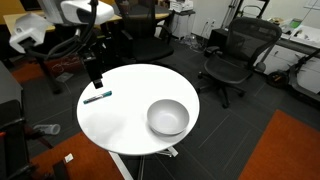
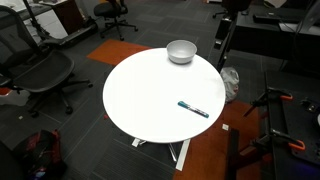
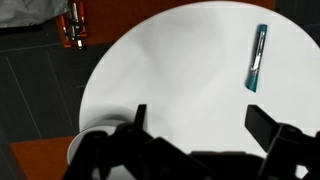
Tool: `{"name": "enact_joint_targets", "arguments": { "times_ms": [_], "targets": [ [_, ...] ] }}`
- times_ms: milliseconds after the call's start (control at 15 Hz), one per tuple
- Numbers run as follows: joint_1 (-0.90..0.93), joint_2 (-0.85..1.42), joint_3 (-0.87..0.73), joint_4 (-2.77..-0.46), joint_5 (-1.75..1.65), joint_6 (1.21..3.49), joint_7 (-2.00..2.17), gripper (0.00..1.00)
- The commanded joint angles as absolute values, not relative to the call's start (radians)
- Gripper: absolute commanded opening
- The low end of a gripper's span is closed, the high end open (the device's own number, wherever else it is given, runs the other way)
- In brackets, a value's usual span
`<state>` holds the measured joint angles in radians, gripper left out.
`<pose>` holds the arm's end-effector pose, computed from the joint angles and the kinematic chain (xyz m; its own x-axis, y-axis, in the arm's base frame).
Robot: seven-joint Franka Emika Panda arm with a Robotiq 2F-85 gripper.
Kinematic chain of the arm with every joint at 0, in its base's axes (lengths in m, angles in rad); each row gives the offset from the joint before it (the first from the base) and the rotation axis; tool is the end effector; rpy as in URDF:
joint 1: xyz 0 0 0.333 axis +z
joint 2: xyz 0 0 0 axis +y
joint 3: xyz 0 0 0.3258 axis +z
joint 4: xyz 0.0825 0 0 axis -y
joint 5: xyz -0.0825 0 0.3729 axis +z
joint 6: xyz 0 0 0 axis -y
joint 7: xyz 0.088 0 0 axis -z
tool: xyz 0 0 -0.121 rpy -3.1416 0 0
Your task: Put the green marker inside the grey bowl
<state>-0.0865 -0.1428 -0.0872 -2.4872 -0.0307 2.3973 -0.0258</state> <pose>0.4471 -0.0788 0.3493 0.9908 -0.1245 0.0521 -0.1253 -0.9921 0.0109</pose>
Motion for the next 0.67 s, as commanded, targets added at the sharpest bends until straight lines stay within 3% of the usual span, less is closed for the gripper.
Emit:
{"name": "enact_joint_targets", "arguments": {
  "times_ms": [0,600],
  "targets": [
    [-0.053,-0.128,-0.055,-2.535,0.021,2.473,0.032,1.00],
    [0.011,0.004,0.025,-2.582,0.010,2.667,0.164,1.00]
  ]
}}
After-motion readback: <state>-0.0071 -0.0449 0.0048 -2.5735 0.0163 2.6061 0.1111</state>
